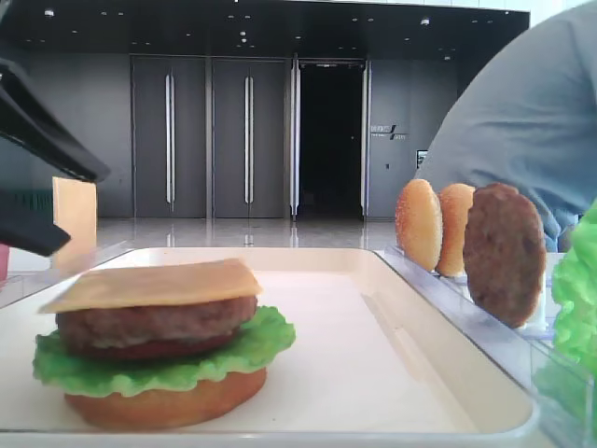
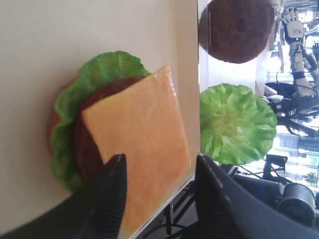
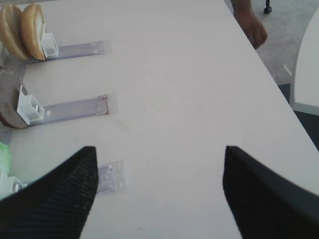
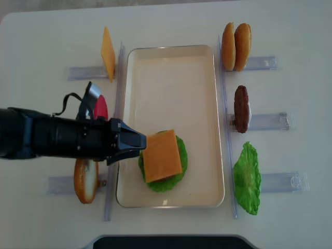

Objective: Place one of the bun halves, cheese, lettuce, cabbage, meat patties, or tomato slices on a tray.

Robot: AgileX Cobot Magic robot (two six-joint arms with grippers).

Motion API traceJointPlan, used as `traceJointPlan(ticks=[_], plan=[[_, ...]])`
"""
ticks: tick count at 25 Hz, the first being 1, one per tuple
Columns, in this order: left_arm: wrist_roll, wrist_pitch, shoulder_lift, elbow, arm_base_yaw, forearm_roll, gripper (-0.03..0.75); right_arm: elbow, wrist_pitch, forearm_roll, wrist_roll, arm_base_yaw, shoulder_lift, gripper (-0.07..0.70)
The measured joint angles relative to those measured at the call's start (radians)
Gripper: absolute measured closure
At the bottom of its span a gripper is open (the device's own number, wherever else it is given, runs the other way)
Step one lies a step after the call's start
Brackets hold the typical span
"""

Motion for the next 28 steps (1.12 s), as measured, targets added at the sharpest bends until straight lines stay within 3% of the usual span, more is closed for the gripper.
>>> traceJointPlan(ticks=[6, 15, 21, 25, 28], plan=[[-0.048, -0.008, -0.093, 0.0, 0.068, 0.059, 0.37, 0.0, 0.0, 0.0, 0.0, 0.0, 0.0, 0.104], [-0.084, -0.038, -0.283, -0.01, 0.076, 0.072, 0.37, 0.0, 0.0, 0.0, 0.0, 0.0, 0.0, 0.104], [-0.151, -0.037, -0.378, -0.122, 0.076, 0.107, 0.37, 0.0, 0.0, 0.0, 0.0, 0.0, 0.0, 0.104], [-0.283, -0.042, -0.388, -0.238, 0.076, 0.255, 0.37, 0.0, 0.0, 0.0, 0.0, 0.0, 0.0, 0.104], [-0.379, -0.077, -0.388, -0.322, 0.076, 0.382, 0.37, 0.0, 0.0, 0.0, 0.0, 0.0, 0.0, 0.104]])
